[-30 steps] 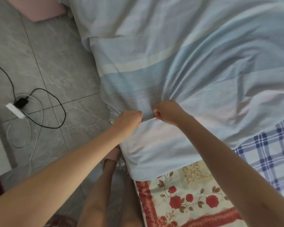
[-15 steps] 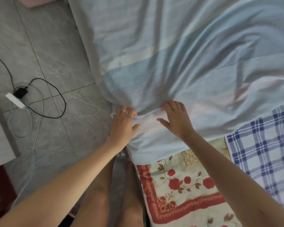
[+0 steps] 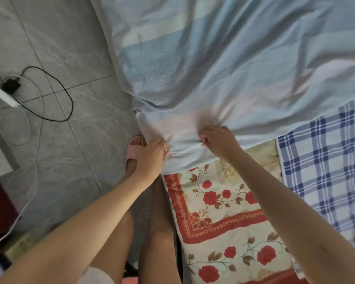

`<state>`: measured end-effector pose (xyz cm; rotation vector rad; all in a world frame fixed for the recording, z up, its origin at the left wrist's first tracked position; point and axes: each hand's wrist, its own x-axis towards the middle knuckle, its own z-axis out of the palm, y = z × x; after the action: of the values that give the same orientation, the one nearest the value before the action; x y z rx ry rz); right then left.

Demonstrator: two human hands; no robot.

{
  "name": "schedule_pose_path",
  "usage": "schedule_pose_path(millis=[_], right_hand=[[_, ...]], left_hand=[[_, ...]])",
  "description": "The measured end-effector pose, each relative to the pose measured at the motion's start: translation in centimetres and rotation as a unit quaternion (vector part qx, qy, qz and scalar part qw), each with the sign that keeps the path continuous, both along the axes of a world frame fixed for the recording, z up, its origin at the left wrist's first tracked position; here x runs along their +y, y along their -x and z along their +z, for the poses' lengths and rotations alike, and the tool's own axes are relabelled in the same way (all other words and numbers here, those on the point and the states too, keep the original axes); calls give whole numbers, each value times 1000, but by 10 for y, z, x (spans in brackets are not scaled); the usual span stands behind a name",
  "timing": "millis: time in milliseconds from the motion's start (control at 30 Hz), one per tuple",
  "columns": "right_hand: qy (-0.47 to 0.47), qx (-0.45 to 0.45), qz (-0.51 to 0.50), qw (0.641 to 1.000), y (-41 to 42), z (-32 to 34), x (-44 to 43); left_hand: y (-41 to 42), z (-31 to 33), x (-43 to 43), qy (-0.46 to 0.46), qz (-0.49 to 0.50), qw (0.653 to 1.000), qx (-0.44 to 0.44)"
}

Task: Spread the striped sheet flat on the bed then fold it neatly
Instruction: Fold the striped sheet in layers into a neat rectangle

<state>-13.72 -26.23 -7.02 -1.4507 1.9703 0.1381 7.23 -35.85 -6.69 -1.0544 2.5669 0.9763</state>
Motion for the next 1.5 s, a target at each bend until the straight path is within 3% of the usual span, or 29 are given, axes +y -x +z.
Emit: schedule_pose_path(millis=[233, 500, 867, 967, 1033, 1067, 1133, 1167, 1200, 1267, 1333, 1400, 1500], right_hand=[[-7, -6, 54, 998, -7, 24, 24], [-9, -15, 76, 997, -11, 26, 78], [-64, -53, 9, 997, -11, 37, 86], [-86, -123, -123, 981, -9, 33, 92], [-24, -158, -336, 928, -2, 32, 96], [28, -128, -443, 887, 3, 32, 99], [102, -70, -618, 777, 18, 32, 103], [100, -92, -679, 722, 27, 32, 103], [77, -143, -713, 682, 34, 30, 102], [33, -233, -706, 668, 45, 26, 97], [53, -278, -707, 648, 49, 28, 82], [89, -319, -745, 579, 50, 34, 68], [133, -348, -815, 443, 47, 38, 58]], left_hand=[[-15, 14, 11, 71, -118, 990, 7], [-18, 27, 66, 36, -108, 994, -4], [-13, 18, 86, 53, -168, 984, 6], [-16, 11, 85, 65, -216, 974, -27], [-13, 10, 86, 77, -218, 972, -38], [-10, 13, 89, 76, -210, 974, -39], [-4, 17, 90, 54, -185, 981, -33], [-1, 18, 91, 35, -158, 986, -29], [0, 17, 90, 14, -115, 993, -31], [-1, 18, 85, -19, -32, 999, -30], [-6, 18, 77, -26, 33, 999, -15], [-9, 16, 69, -39, 78, 996, -2], [-14, 8, 65, -47, 118, 992, 16]])
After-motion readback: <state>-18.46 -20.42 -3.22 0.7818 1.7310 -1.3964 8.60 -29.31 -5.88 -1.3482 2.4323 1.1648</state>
